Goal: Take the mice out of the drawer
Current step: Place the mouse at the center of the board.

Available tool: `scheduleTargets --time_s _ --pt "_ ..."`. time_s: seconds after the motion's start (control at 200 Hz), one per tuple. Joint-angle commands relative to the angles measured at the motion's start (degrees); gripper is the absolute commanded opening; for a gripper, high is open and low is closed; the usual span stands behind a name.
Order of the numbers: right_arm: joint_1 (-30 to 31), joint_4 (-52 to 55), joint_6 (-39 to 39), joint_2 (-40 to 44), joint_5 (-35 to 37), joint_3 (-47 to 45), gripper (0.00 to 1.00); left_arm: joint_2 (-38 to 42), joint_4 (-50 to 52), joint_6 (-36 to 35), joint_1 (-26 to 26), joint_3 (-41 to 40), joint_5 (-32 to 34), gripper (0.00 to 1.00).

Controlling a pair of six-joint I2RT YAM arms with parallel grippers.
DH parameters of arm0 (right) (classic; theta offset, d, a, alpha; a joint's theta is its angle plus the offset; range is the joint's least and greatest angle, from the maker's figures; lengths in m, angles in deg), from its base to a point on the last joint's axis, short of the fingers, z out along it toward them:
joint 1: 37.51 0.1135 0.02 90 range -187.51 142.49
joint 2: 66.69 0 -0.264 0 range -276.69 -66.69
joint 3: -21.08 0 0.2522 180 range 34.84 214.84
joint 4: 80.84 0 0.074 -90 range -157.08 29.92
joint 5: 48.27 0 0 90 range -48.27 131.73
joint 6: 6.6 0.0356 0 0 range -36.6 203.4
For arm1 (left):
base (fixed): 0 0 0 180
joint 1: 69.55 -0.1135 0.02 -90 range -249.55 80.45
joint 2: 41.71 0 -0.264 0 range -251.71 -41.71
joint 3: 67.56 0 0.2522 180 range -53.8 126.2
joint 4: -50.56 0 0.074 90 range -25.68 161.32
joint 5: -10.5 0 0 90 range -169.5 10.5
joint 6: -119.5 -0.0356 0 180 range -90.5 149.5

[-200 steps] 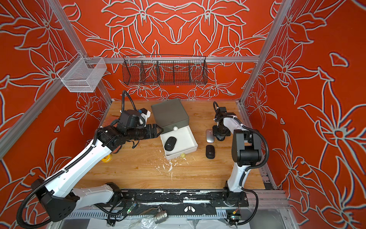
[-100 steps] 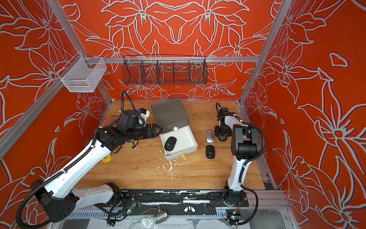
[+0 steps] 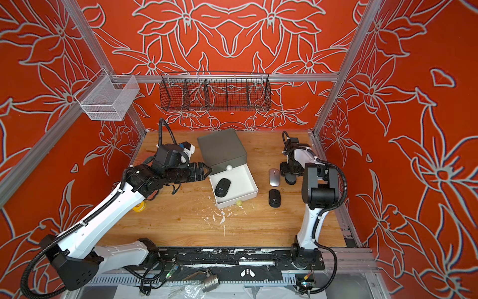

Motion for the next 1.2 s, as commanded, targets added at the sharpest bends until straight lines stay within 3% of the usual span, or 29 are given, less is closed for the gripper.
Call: scheduleTargets --time_s 0.0,0.255,0.595,0.961,1.196 --pt "-0.1 3.0 2.5 7.0 -0.3 2.2 0.80 1.8 1.0 -0.7 0.2 1.8 1.1 0.81" --pt "3.1 1.5 11.6 26.1 -10.2 -5.6 0.81 5.1 1.1 0.3 0.2 -1.4 3.1 0.81" --pt "23.2 1.7 22.8 38.7 -9.9 -13.6 0.85 9.3 -0.5 2.5 0.2 -7.7 3.9 0.82" --pt "46.8 0.7 33.3 34.0 -3.8 -10.1 0.88 13.9 0.4 3.9 0.2 -12.4 6.9 0.85" --pt "55.6 -1.7 35.4 24.5 0.8 -6.4 0.87 16.4 0.9 4.6 0.2 -14.2 9.5 0.86"
